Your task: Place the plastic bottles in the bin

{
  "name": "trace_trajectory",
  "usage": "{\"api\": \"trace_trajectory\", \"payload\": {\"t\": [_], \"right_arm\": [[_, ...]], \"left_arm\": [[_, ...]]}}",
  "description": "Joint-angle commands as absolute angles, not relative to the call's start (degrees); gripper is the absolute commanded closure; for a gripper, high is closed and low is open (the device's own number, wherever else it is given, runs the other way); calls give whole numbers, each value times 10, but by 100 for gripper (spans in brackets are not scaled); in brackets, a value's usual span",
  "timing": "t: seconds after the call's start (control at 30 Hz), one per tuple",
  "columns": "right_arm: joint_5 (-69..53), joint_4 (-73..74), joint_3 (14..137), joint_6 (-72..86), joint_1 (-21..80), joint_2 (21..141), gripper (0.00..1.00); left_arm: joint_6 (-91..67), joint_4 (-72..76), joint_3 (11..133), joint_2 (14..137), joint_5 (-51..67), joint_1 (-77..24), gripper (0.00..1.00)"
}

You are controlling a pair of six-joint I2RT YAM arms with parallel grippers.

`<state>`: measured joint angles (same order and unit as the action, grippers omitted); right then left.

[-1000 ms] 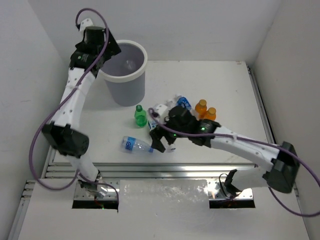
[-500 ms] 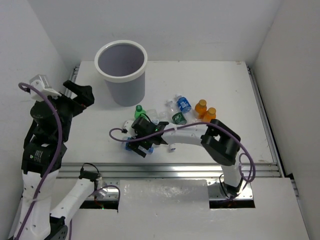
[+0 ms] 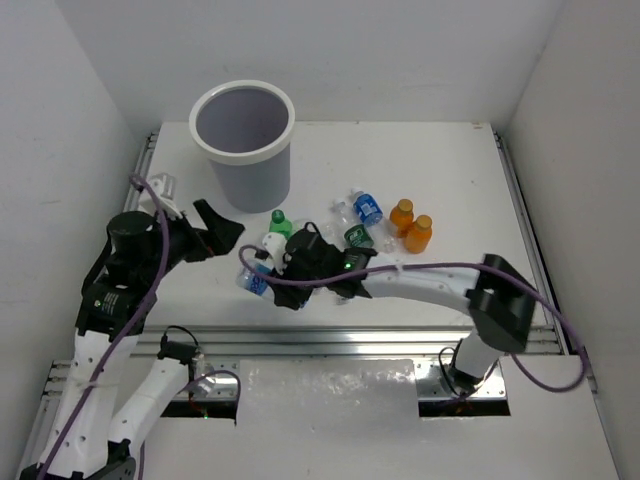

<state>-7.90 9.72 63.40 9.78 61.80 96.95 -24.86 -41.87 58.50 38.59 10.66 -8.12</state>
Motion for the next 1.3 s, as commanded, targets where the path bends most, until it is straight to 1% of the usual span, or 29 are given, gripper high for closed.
{"api": "trace_trajectory", "payload": {"t": [0.0, 0.13, 0.27, 0.37, 0.47, 0.5, 0.53, 0.57, 0.6, 0.67, 0.7, 0.73, 0.77, 0.8, 0.87, 0.9, 0.93, 0.97, 1.0, 1.03, 1.07, 1.1, 1.17, 1.2, 1.23, 1.27], "right_arm": [[-129, 40, 638, 165, 603, 885, 81], [-155, 9, 616, 188, 592, 825, 81], [-152, -29, 594, 199, 592, 785, 81], [-138, -37, 591, 195, 592, 766, 80], [-118, -31, 604, 184, 592, 764, 80], [-114, -29, 607, 181, 592, 766, 80], [-103, -28, 614, 179, 592, 768, 79], [-98, -26, 617, 177, 592, 770, 78], [-93, -25, 620, 174, 592, 772, 77], [-74, -24, 624, 173, 592, 773, 68], [-72, -21, 625, 172, 590, 771, 61], [-63, -18, 622, 171, 590, 768, 36], [-57, -19, 617, 171, 590, 763, 14], [-49, -19, 610, 171, 590, 756, 1], [-32, -3, 597, 166, 586, 731, 1], [-1, 31, 593, 167, 585, 722, 1], [20, 51, 576, 164, 584, 694, 1], [39, 51, 563, 162, 584, 677, 1], [80, 67, 550, 162, 583, 659, 1], [99, 77, 531, 163, 580, 624, 1], [114, 99, 523, 162, 579, 606, 1], [145, 111, 517, 163, 575, 590, 1], [165, 140, 502, 165, 572, 550, 1], [177, 148, 498, 165, 569, 539, 1], [181, 156, 492, 166, 566, 530, 1], [184, 170, 490, 167, 565, 518, 1]], "left_arm": [[-244, -335, 563, 395, 326, -76, 0], [-272, -280, 537, 399, 396, -76, 0], [-258, -286, 538, 422, 403, -77, 0], [-258, -280, 526, 430, 434, -77, 1], [-290, -230, 506, 426, 490, -78, 21], [-298, -210, 504, 423, 503, -78, 54], [-308, -204, 507, 423, 507, -78, 62], [-313, -199, 511, 425, 511, -78, 84], [-316, -197, 522, 428, 518, -78, 91], [-326, -193, 533, 432, 518, -78, 100], [-330, -195, 552, 433, 495, -78, 100], [-332, -207, 563, 435, 473, -78, 100], [-333, -207, 577, 439, 448, -78, 100], [-332, -236, 595, 444, 384, -78, 100], [-328, -267, 656, 459, 308, -78, 100], [-326, -298, 682, 481, 230, -78, 100], [-325, -320, 732, 505, 192, -77, 100], [-327, -325, 754, 518, 156, -77, 100], [-327, -330, 800, 532, 95, -77, 100], [-326, -338, 827, 550, 59, -77, 100], [-325, -351, 851, 589, -2, -77, 100], [-316, -357, 900, 611, -39, -77, 100], [-311, -360, 945, 687, -127, -76, 100], [-300, -357, 990, 713, -149, -76, 100], [-296, -348, 1007, 737, -170, -76, 100], [-291, -332, 1050, 788, -196, -75, 100]]}}
